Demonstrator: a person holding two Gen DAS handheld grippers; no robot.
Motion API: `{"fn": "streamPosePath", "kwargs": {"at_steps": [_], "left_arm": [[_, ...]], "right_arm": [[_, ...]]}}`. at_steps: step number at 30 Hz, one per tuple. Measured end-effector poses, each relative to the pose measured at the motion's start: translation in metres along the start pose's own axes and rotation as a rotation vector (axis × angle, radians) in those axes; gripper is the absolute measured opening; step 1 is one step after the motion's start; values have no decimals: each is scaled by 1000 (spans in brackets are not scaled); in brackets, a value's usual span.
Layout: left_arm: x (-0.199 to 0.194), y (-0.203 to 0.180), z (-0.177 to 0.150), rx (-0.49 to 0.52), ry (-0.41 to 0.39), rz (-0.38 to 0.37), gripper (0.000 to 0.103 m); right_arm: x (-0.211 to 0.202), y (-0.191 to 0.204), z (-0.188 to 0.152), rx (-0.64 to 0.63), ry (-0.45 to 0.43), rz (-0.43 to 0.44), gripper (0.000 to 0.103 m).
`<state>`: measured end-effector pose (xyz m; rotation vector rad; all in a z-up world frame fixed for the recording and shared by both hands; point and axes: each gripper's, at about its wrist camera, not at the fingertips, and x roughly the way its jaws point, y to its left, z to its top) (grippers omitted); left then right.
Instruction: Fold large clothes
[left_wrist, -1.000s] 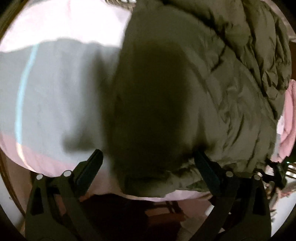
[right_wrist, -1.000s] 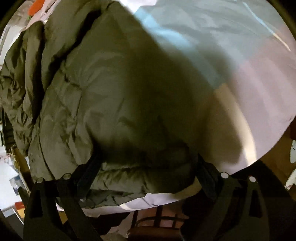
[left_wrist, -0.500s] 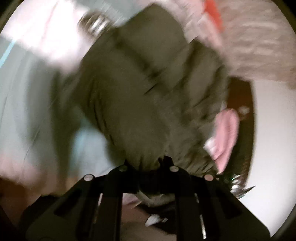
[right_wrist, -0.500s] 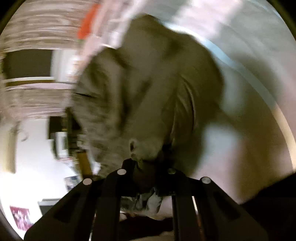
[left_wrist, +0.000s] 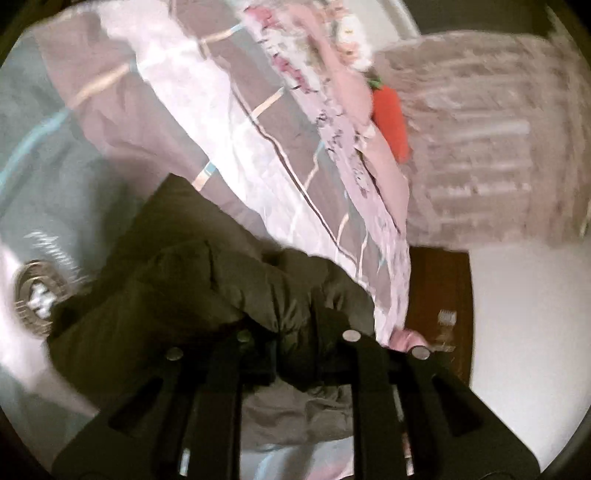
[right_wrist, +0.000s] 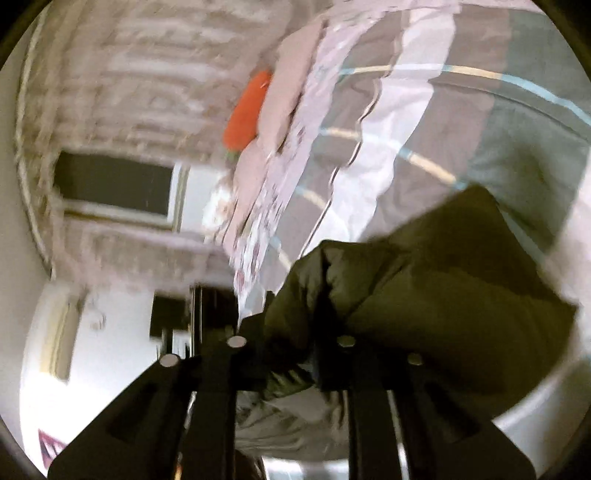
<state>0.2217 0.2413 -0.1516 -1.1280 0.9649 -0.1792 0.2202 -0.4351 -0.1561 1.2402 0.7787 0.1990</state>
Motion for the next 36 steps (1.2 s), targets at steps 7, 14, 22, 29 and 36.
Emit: {"fn": "streamPosePath", "kwargs": {"at_steps": [7,14,22,29,36], "left_arm": [[83,42,46,-207,29,-52,22],[78,27,57,-209,-108,-109,72],[-9,-17,46,-65,-240,44,77],[70,-144,-65,591,33,334,84],[172,-121,-109,780,22,610,72]], "right_arm": [[4,-79,53,146,-168,-131,65],[-15,16,17,-306,-113,-132,65],[112,67,-152,-974,235,-489,64],[140,57,-131,-891,109,-549,64],[128,48,-116,-1005,23,-631,64]]}}
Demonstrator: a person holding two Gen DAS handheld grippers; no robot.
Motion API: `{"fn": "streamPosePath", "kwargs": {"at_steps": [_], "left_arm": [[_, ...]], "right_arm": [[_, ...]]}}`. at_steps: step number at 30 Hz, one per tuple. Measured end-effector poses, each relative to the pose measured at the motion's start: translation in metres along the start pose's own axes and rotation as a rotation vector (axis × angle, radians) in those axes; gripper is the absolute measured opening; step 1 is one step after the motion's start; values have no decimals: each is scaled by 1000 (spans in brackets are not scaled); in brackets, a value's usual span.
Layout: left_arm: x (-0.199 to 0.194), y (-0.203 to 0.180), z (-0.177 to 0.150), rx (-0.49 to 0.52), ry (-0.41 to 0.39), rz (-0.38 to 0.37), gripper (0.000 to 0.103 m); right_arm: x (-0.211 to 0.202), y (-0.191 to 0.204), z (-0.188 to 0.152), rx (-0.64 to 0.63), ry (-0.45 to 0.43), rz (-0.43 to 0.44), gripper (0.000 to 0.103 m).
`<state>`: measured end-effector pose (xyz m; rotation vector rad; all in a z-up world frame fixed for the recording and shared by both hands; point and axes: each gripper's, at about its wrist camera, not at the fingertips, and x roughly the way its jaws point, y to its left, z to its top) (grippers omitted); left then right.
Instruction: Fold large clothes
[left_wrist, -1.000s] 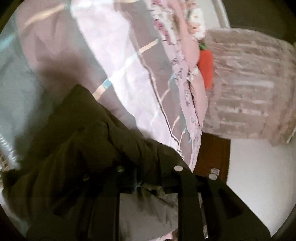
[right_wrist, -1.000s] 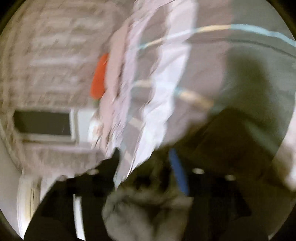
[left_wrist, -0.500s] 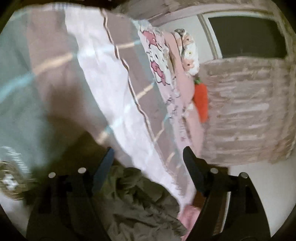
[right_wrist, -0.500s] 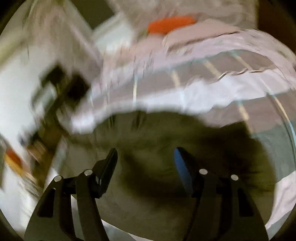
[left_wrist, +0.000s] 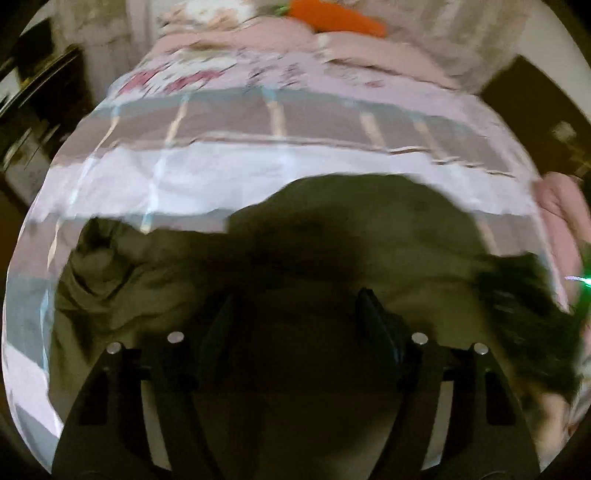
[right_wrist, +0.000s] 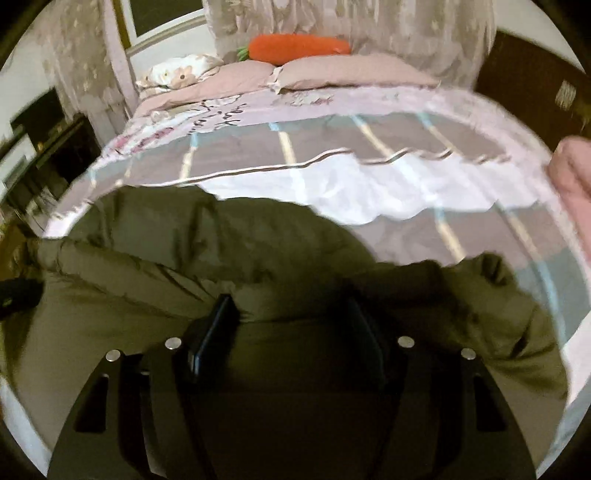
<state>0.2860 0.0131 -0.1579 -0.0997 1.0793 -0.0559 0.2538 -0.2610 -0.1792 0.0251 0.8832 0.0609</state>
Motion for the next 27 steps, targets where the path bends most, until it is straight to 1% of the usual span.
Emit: {"fn": "streamPosePath", "kwargs": {"at_steps": [2,3,4,5,6,7,8,9,10,11,12,13,15,16,17,18,19,20,21,22,23,24,25,26,27], "left_arm": [[18,20,1,-50,20,26,78],[27,33,3,-83,31,23,84],[30,41,3,-96,31,21,88],[31,43,3,-93,21,33,89],[31,45,4,-96,11,50,90],[30,46,4,-109,-5,56,89],[25,47,4,-121,-30,52,89],[20,48,4,-125,-50,65,87],[16,48,5,-125,-61,71,86],[12,47,7,-122,-63,71,86],[13,46,8,-121,-57,72,86],[12,46,8,-120,-51,73,86],[12,45,7,-119,-44,80,86],[12,44,6,-116,-44,87,86],[12,43,5,-109,-46,100,87],[12,42,4,-105,-48,108,88],[13,42,4,-102,-51,112,88],[15,43,3,-102,-54,117,89],[17,46,3,-107,-60,123,90],[19,48,3,-113,-65,124,91],[22,52,4,-124,-70,125,91],[27,60,5,-145,-75,142,91],[29,67,6,-164,-78,146,91],[33,79,8,-194,-72,142,91],[35,89,9,-210,-65,162,88]], "right_arm": [[1,-27,-1,-3,-7,-105,64],[4,-48,-2,14,-1,-161,61],[7,-64,-4,33,7,-188,58],[10,-87,-6,72,15,-232,56],[7,-110,-7,119,7,-335,56],[-3,-129,-8,183,-36,-366,56],[-14,-143,-9,251,-65,-397,56],[-28,-155,-8,334,-90,-429,55],[-39,-161,-8,382,-110,-403,55],[-52,-161,-6,417,-121,-329,55],[-60,-153,-4,409,-111,-277,55],[-68,-133,-2,369,-95,-211,55],[-69,-90,-2,270,-56,-121,55],[-66,-71,-3,223,-33,-89,55],[-58,-43,-6,149,-4,-62,54],[-49,-21,-8,85,14,-50,54],[-36,4,-11,0,31,-55,54],[-27,13,-12,-40,30,-85,54],[-16,19,-10,-61,25,-118,54],[1,17,-7,-48,34,-134,54],[11,9,-5,-20,41,-137,56],[22,-4,-2,11,49,-155,64],[28,-16,0,31,49,-181,70],[34,-36,2,68,50,-201,74],[37,-46,2,87,59,-229,74]]}}
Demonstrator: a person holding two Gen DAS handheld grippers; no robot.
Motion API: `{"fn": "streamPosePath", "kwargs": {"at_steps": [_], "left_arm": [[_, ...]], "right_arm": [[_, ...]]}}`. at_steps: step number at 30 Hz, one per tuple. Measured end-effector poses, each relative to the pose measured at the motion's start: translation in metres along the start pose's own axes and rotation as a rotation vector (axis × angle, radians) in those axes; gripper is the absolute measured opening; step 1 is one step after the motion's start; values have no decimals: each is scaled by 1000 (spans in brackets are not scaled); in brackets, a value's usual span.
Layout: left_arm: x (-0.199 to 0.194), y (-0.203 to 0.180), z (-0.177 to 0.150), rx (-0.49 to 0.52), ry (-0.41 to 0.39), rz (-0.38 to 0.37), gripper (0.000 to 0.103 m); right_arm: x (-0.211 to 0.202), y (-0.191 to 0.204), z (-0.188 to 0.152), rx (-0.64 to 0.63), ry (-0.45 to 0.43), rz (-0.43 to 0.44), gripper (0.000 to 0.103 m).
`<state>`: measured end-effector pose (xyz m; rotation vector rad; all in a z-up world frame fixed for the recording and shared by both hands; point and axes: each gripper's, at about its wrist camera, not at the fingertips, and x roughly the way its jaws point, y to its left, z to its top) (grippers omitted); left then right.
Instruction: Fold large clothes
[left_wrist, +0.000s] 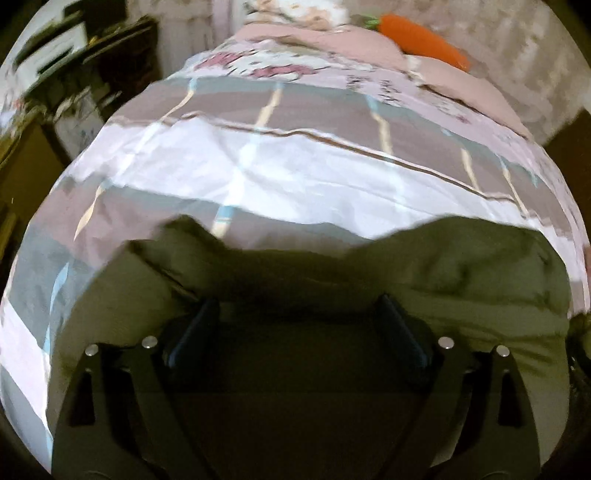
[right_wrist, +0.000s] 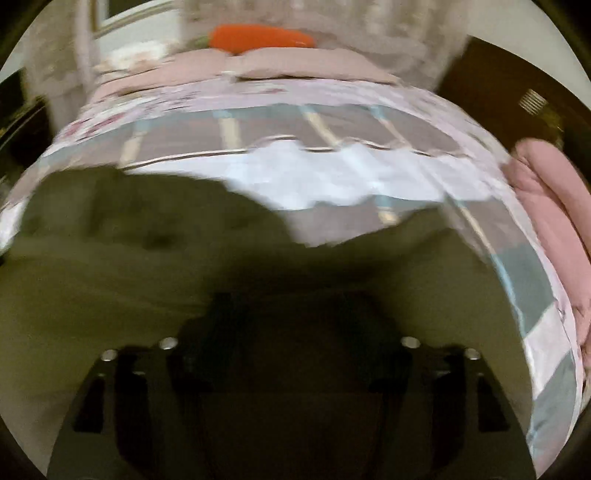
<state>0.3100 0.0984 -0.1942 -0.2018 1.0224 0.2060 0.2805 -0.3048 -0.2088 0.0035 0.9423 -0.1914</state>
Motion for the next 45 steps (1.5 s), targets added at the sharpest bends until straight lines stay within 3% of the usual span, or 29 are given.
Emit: {"fn": "streamPosePath", "kwargs": {"at_steps": [1,2,5,8,9,10,12,14,17,21,24,27,30,32,34,36,39,41,45], "left_arm": [[2,7,2,-8,-2,23,81],[4,16,4,-21,-3,46,80],[12,48,8,-95,39,24,79],[1,70,13,-144,13,115,78],[-5,85,16,-178,-2,177,89],[-17,111,21,-262,-17,141,95],[-37,143,25,-377,-8,95,92],[-68,157,29,-418,-48,146,86],[-123,129,29,-281,-121,124,86],[-157,61,-12,-39,-149,100,92],[-136,14,-59,147,-61,101,92],[-88,-9,-85,248,10,185,92],[-56,-9,-89,287,3,236,100],[-56,-1,-83,233,33,233,97],[-76,5,-79,117,42,181,78],[-104,-7,-80,103,-31,100,78],[-124,-37,-87,145,-106,27,80],[-115,-55,-90,152,-79,-8,80],[-71,-85,-89,167,-19,44,79]], "right_arm": [[5,-16,2,28,3,-37,73],[8,-29,-1,45,6,-64,73],[18,-68,-4,130,37,-134,72],[13,-112,-15,318,64,-143,72],[5,-120,-17,356,58,-179,71],[-10,-126,-18,372,27,-198,71],[-45,-124,-19,357,-17,-227,66],[-87,-103,-19,308,-67,-133,66],[-141,-53,-38,174,-112,15,66],[-151,-1,-67,118,29,216,66],[-125,23,-74,41,99,177,66],[-83,34,-73,-3,120,105,70],[-64,43,-80,-75,90,64,80],[-66,48,-80,-123,73,28,80],[-85,44,-74,-58,38,49,63],[-106,39,-68,-7,-24,111,61],[-124,57,-62,-29,-97,174,61],[-104,69,-60,-34,-36,200,56],[-62,85,-52,-1,47,168,55]]}}
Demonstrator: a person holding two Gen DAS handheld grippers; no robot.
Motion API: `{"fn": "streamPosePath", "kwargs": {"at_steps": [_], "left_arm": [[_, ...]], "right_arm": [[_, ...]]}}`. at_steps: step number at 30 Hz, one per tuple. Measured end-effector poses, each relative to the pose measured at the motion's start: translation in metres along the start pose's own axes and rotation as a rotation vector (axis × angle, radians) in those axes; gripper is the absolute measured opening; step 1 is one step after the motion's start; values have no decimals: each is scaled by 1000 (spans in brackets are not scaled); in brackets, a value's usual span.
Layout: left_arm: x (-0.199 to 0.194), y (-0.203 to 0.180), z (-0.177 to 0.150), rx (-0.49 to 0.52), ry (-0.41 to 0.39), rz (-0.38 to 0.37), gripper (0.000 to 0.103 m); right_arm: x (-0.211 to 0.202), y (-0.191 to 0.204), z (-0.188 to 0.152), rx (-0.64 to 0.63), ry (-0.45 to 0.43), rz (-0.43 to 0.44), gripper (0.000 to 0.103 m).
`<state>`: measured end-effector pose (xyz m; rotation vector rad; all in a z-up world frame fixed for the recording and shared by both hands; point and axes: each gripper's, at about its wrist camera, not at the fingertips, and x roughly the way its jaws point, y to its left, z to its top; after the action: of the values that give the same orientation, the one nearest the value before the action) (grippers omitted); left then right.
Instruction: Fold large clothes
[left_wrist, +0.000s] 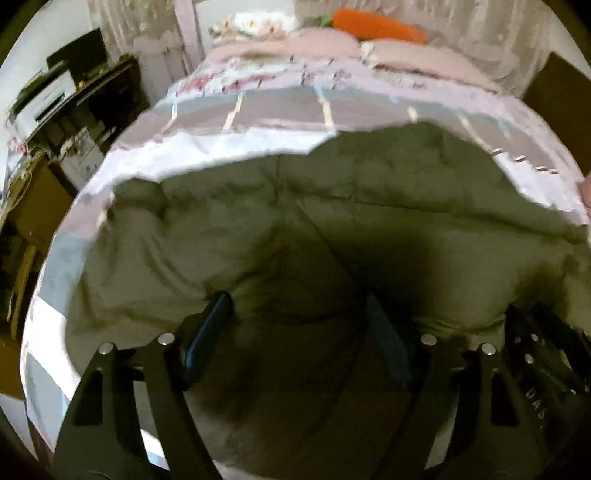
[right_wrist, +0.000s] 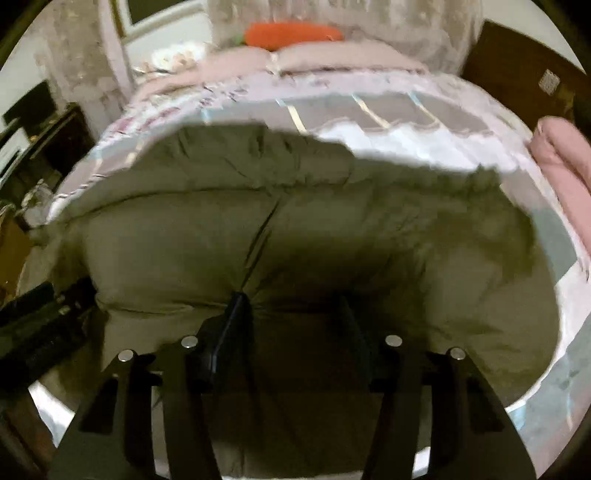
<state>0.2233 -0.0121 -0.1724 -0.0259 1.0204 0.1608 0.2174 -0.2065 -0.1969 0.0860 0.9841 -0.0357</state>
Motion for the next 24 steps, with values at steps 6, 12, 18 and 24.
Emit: {"fn": "streamPosePath", "kwargs": {"at_steps": [6,12,18,24], "left_arm": [[42,-7,9,1,69,44,81],[50,0,9,5,83,19,79],[-6,38,14,22,-204,254,75],[53,143,12,-172,24,327,92]], "right_arm": [[40,8,10,-37,42,-44,55],[42,12,5,-77,43,-58,55],[-23,-44,29,39,-149,-134,50],[-2,-173,19,342,56,-252,45]]}}
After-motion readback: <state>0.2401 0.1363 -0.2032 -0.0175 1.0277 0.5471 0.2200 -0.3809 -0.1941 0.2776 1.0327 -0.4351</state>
